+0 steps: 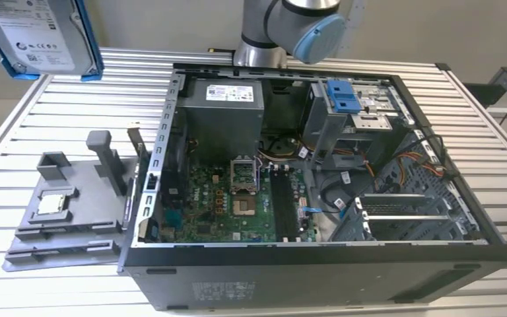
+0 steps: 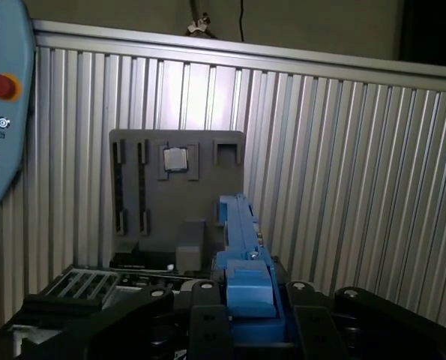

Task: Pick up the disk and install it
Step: 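Pick up the disk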

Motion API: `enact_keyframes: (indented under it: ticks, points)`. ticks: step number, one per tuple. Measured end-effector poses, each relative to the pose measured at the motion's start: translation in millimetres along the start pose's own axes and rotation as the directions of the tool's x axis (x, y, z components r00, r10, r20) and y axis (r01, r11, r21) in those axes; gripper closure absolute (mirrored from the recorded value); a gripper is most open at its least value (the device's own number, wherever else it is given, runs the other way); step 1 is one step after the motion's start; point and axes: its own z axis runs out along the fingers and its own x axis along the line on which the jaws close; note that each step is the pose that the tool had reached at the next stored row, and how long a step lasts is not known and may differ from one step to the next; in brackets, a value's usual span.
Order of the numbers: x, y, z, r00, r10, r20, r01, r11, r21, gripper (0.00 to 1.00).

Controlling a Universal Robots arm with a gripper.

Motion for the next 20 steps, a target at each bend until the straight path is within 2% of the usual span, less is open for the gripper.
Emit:
enact_keyframes:
  ticks: [5, 20]
  points:
    - [1.6, -19.4, 1.1, 1.0, 0.0, 0.0, 0.0, 1.0, -0.0003, 1.0]
    - [4.5, -53.5, 3.1, 1.0, 0.0, -0.0001, 0.0, 1.0, -0.0004, 1.0]
